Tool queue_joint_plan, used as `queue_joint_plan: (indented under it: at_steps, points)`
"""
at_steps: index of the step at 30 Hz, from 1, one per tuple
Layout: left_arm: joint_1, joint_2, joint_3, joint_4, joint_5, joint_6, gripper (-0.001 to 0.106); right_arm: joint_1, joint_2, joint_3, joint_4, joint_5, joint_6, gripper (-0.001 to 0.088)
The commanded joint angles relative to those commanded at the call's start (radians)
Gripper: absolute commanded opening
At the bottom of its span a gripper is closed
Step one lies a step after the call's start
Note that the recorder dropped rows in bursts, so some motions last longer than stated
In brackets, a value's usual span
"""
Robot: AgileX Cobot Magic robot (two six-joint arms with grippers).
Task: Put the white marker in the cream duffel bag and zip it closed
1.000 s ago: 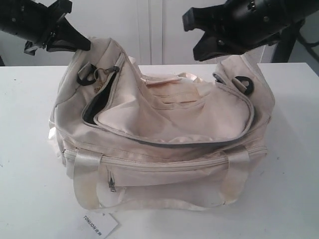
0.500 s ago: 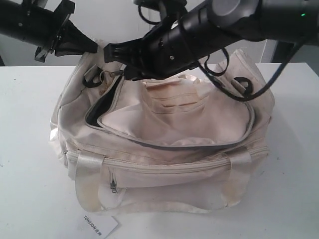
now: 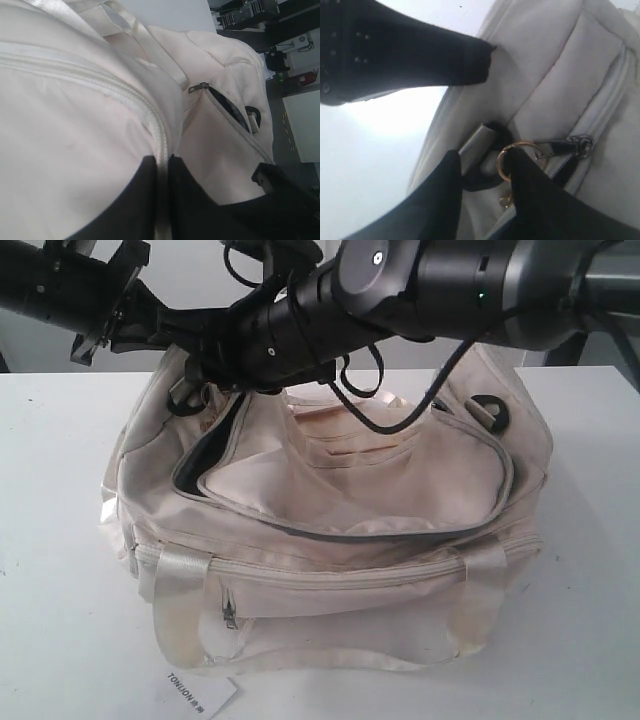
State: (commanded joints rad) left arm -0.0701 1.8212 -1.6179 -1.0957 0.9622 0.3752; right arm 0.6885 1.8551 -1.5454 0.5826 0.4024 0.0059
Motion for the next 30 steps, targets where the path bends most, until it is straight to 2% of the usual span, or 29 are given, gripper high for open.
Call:
queue_joint_plan:
  at_steps: [12,14,18,30]
  points:
    - [0.000,0.000,0.000,0.000,0.000,0.000,0.000,0.000,0.023,-0.015,-0.010,0.010,0.013,0.0339]
    - [0.000,0.000,0.000,0.000,0.000,0.000,0.000,-0.002,0.023,-0.015,-0.077,0.016,0.113,0.0339]
    - [0.000,0.000,0.000,0.000,0.000,0.000,0.000,-0.002,0.023,-0.015,-0.169,0.018,0.190,0.0339]
    - [0.000,0.000,0.000,-0.002,0.002,0.000,0.000,-0.002,0.068,-0.015,-0.169,0.001,0.276,0.0339]
